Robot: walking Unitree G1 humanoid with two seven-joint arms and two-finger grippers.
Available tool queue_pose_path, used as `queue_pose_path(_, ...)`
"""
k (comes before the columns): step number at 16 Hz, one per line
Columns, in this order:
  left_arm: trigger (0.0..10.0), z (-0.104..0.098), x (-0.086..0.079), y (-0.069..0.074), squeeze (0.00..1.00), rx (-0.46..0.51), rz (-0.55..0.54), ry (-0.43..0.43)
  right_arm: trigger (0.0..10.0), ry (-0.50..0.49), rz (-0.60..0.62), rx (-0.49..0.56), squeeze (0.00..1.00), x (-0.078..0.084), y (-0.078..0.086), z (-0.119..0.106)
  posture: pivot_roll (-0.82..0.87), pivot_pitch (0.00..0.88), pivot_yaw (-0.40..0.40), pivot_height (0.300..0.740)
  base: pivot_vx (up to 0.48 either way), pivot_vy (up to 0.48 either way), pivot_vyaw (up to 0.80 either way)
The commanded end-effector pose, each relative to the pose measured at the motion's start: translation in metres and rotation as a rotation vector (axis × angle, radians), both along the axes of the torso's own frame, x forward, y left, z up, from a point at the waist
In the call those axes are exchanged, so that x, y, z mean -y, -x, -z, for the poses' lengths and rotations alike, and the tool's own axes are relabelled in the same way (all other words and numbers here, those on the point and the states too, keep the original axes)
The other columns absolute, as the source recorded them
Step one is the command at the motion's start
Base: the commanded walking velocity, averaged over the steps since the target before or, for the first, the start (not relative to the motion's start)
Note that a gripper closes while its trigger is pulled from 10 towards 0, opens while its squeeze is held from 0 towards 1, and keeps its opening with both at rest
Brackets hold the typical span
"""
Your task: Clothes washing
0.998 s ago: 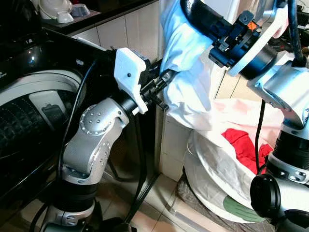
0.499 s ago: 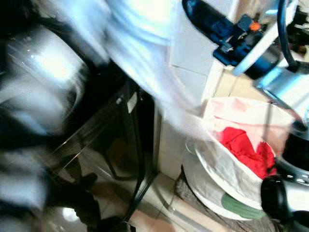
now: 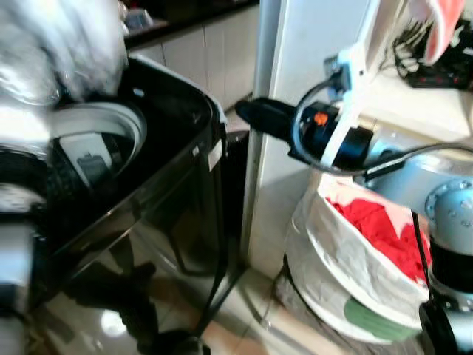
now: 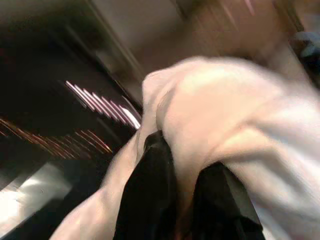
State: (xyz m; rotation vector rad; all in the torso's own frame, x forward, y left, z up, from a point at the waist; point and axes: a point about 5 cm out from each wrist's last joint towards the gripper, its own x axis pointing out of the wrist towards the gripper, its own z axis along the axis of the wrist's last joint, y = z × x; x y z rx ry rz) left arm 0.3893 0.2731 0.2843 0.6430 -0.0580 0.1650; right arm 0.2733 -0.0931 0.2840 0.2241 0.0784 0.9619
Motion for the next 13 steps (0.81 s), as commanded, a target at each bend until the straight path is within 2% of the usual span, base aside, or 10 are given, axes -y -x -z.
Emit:
queue_pose_path(1, 10.0, 0.022, -0.001, -0.001, 0.00, -0.116, -0.006, 0.085, 10.0, 0.041, 0.004, 0.008, 0.00, -0.001, 0.004, 0.004, -0.02, 0.000, 0.045, 0.740, 0.000, 0.000, 0.00)
queue_pose_path(2, 10.0, 0.053, -0.008, 0.005, 0.00, -0.257, -0.059, 0.073, 10.0, 0.064, 0.008, 0.007, 0.00, -0.001, 0.006, 0.007, -0.02, 0.000, 0.048, 0.740, 0.000, 0.000, 0.00)
queue_pose_path(3, 10.0, 0.068, -0.015, 0.012, 0.10, -0.361, -0.089, 0.085, 10.0, 0.064, 0.008, 0.015, 0.00, 0.000, 0.008, 0.007, -0.02, 0.000, 0.046, 0.740, 0.000, 0.000, 0.00)
queue_pose_path(4, 10.0, 0.070, -0.019, 0.017, 1.00, -0.402, -0.089, 0.111, 10.0, 0.063, 0.006, 0.023, 0.00, 0.002, 0.009, 0.006, -0.02, 0.000, 0.042, 0.740, 0.000, 0.000, 0.00)
queue_pose_path(7, 10.0, 0.064, -0.024, 0.026, 1.00, -0.460, -0.097, 0.043, 10.0, 0.075, 0.013, 0.028, 0.00, 0.005, 0.008, 0.008, -0.02, 0.000, 0.035, 0.740, 0.000, 0.000, 0.00)
queue_pose_path(10, 10.0, 0.049, -0.026, 0.040, 1.00, -0.467, -0.102, 0.005, 10.0, 0.091, 0.020, 0.020, 0.00, 0.008, 0.006, 0.011, -0.01, 0.000, 0.032, 0.740, 0.000, 0.000, 0.00)
queue_pose_path(12, 10.0, 0.048, -0.035, 0.051, 1.00, -0.500, -0.157, -0.090, 10.0, 0.116, 0.064, 0.002, 0.00, 0.016, -0.001, 0.017, -0.01, 0.000, 0.032, 0.740, 0.000, 0.000, 0.00)
queue_pose_path(13, 10.0, 0.048, -0.036, 0.053, 0.52, -0.499, -0.155, -0.110, 10.0, 0.121, 0.081, -0.007, 0.00, 0.019, -0.003, 0.019, -0.01, 0.000, 0.031, 0.740, 0.000, 0.000, 0.00)
